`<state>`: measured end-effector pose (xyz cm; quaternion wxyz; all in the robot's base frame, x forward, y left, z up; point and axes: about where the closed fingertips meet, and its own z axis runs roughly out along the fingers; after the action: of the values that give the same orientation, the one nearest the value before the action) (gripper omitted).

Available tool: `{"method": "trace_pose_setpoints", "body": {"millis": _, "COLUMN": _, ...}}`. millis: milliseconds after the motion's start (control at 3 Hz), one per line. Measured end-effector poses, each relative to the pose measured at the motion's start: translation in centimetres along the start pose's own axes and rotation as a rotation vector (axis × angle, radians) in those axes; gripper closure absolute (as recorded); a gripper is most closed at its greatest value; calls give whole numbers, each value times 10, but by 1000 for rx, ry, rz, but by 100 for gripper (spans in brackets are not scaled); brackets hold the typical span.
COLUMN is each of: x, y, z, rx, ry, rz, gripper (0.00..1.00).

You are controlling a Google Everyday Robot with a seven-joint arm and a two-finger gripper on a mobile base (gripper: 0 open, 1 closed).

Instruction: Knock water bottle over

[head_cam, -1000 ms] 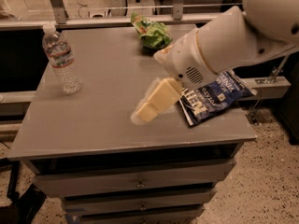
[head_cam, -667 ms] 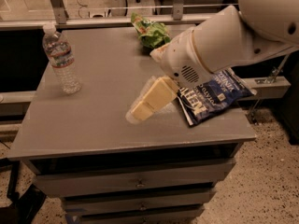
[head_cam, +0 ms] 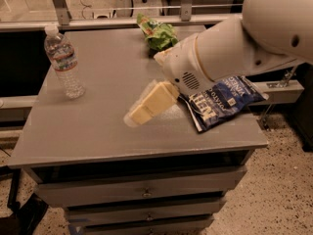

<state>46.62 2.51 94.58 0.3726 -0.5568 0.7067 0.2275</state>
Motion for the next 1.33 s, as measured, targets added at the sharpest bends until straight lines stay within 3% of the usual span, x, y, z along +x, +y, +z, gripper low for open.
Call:
{"method": "trace_pose_setpoints", "body": {"millis": 667, "x": -39, "y": -35, "z": 76, "rx": 37, "ry": -238, "rz": 50, "gripper": 0}}
{"method": "trace_pose_setpoints", "body": {"millis": 1333, "x": -92, "y": -60, "z": 155, "rx": 46, "ry": -448, "rz": -14, "gripper": 0}}
